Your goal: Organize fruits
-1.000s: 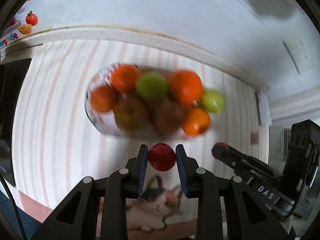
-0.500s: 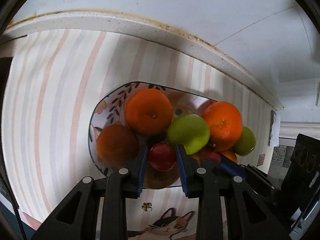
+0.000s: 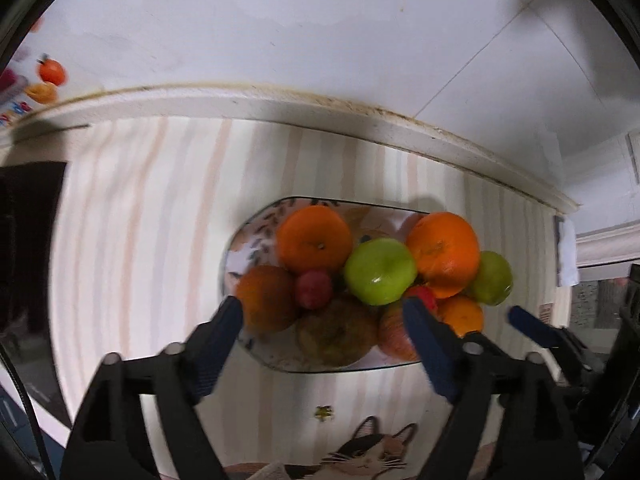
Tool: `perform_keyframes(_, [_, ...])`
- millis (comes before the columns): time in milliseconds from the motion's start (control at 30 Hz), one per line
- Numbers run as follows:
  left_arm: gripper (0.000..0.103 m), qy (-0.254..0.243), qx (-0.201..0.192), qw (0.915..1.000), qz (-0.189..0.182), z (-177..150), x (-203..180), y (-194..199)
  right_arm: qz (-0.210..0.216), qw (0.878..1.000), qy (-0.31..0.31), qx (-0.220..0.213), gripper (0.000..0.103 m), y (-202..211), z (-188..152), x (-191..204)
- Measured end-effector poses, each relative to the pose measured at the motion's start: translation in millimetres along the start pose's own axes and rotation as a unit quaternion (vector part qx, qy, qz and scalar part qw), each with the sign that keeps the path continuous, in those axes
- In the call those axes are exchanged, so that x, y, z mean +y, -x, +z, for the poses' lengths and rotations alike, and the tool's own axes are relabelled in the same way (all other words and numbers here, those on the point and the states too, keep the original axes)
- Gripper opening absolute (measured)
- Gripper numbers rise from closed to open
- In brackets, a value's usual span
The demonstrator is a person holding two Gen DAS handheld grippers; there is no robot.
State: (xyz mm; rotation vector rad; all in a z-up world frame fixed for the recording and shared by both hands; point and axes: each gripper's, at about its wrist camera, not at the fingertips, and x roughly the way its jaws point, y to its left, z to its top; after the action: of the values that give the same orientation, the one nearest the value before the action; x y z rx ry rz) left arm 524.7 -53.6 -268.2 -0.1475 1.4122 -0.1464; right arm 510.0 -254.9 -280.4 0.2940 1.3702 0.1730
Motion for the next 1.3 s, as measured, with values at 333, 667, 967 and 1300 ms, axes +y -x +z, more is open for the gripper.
perform_keyframes(333, [0.089,-0.013,-0.05,0.9968,0.062,-68,15,41,-0.103,0.994,0.009,-0.043,0.096,43,-51,10])
perform_keyframes(667, [0.089,-0.051,-0.146,0.9859,0.063,-149,14,140,-0.122,0.983,0.014,-0.134,0.096,145,-125,56])
perform_keyframes(967, [0.089,-0.082,-0.215,0.9711,0.064,-223,17,216,-0.128,0.969,0.001,-0.21,0.096,231,-219,98])
perform_keyframes(1300, [0.089,-0.074,-0.262,0.9601,0.064,-307,13,264,-0.116,0.957,0.023,-0.267,0.096,299,-309,122])
